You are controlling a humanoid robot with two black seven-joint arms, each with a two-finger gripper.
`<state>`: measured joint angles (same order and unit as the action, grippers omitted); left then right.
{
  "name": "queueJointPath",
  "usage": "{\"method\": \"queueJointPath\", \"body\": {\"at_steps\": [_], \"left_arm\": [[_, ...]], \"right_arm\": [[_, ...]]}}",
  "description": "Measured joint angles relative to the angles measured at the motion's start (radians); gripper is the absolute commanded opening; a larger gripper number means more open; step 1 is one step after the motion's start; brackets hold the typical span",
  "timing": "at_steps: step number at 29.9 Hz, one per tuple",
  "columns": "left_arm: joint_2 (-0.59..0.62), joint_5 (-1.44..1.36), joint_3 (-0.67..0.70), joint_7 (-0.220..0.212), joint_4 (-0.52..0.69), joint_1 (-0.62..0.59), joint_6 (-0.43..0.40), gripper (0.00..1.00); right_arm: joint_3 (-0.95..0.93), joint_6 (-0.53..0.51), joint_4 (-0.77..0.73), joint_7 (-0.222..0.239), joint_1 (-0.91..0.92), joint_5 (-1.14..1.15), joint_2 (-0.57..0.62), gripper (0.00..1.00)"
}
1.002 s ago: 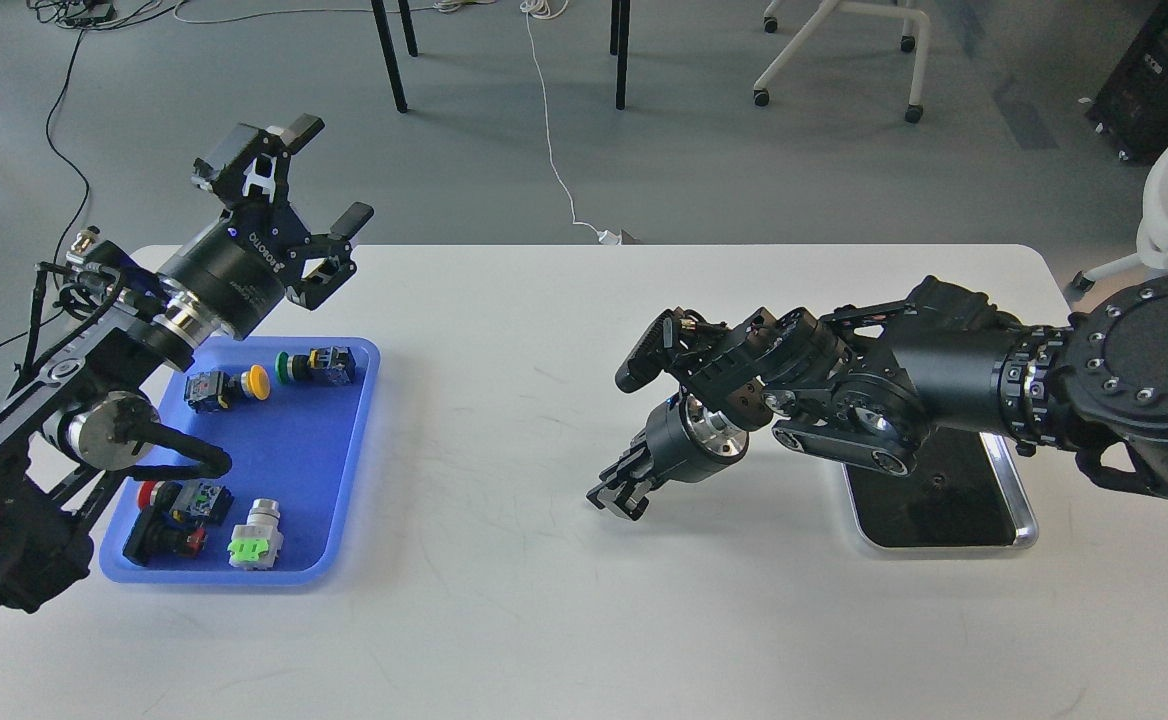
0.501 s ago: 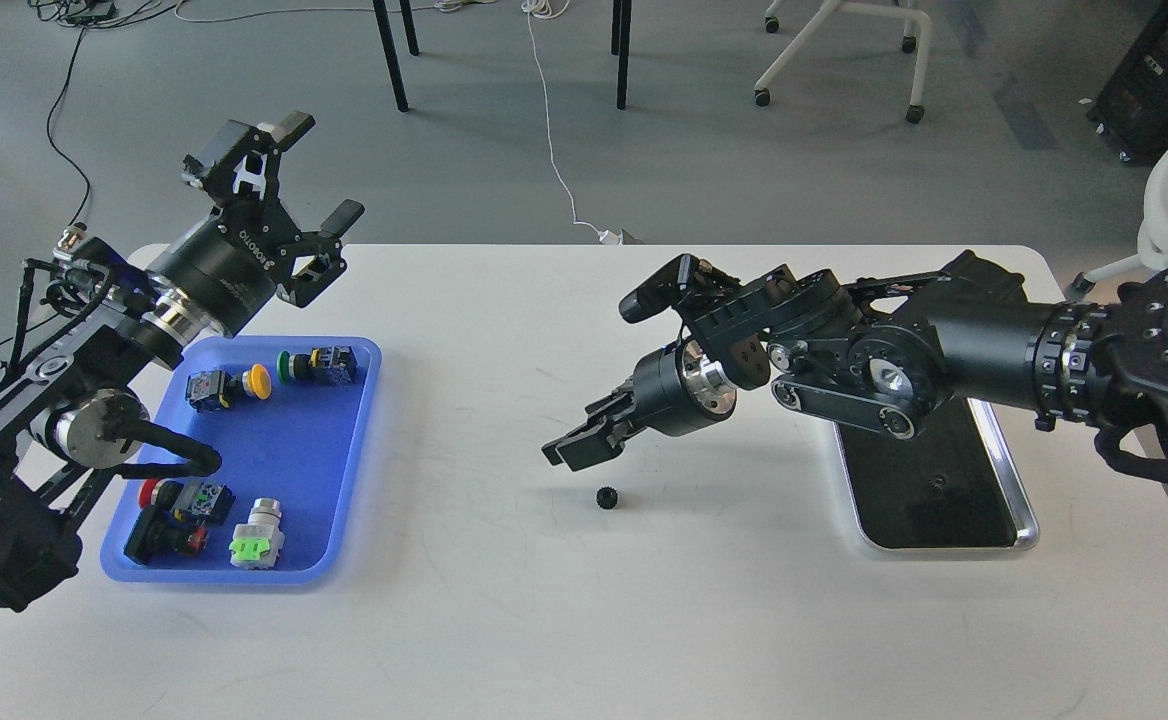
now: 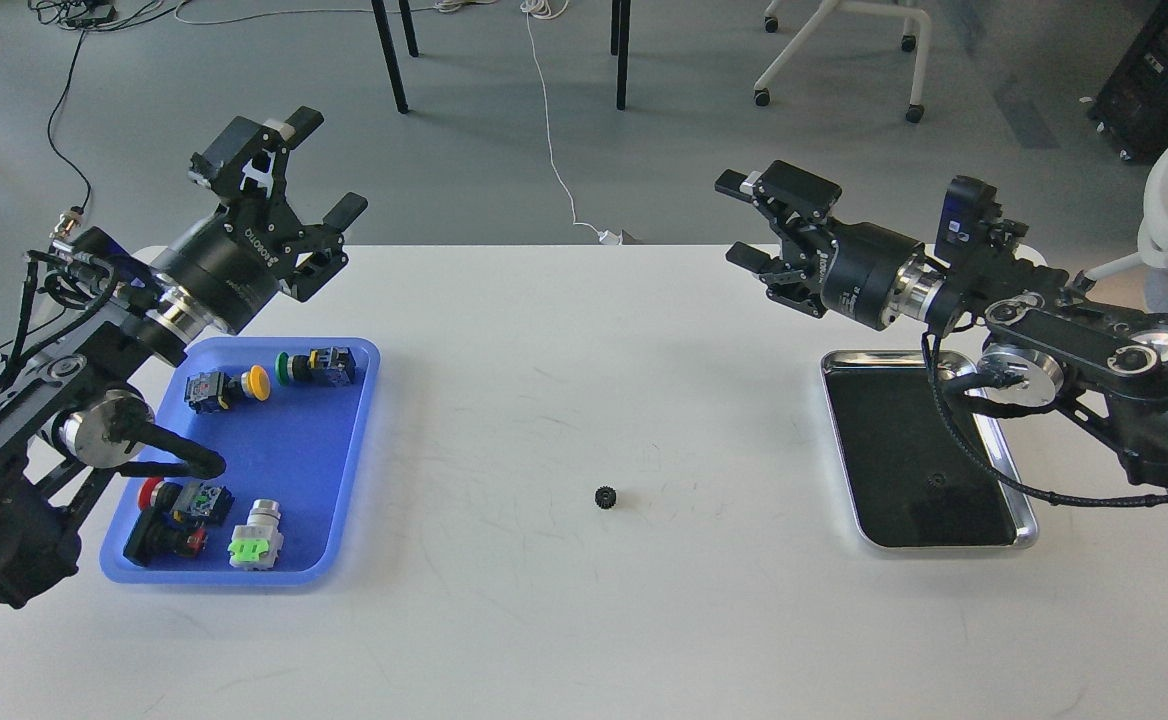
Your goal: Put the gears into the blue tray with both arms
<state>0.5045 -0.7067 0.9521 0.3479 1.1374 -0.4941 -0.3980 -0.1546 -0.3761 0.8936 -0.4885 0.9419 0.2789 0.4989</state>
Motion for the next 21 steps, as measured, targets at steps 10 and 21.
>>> {"method": "queueJointPath", "body": {"at_steps": [10,21], "left_arm": [[-0.007,-0.491,-0.154,0.133,0.121,-0.035,-0.001,0.98],[-0.066,-1.276,-0.473,0.141,0.166,-0.268,0.019,0.97]], "right_arm": [[-0.240,-0.112,-0.084,0.000,-0.263,-0.298,0.085,0.98],[-0.296,-0.113,-0.078,0.000,-0.375,-0.450,0.184,0.98]]}}
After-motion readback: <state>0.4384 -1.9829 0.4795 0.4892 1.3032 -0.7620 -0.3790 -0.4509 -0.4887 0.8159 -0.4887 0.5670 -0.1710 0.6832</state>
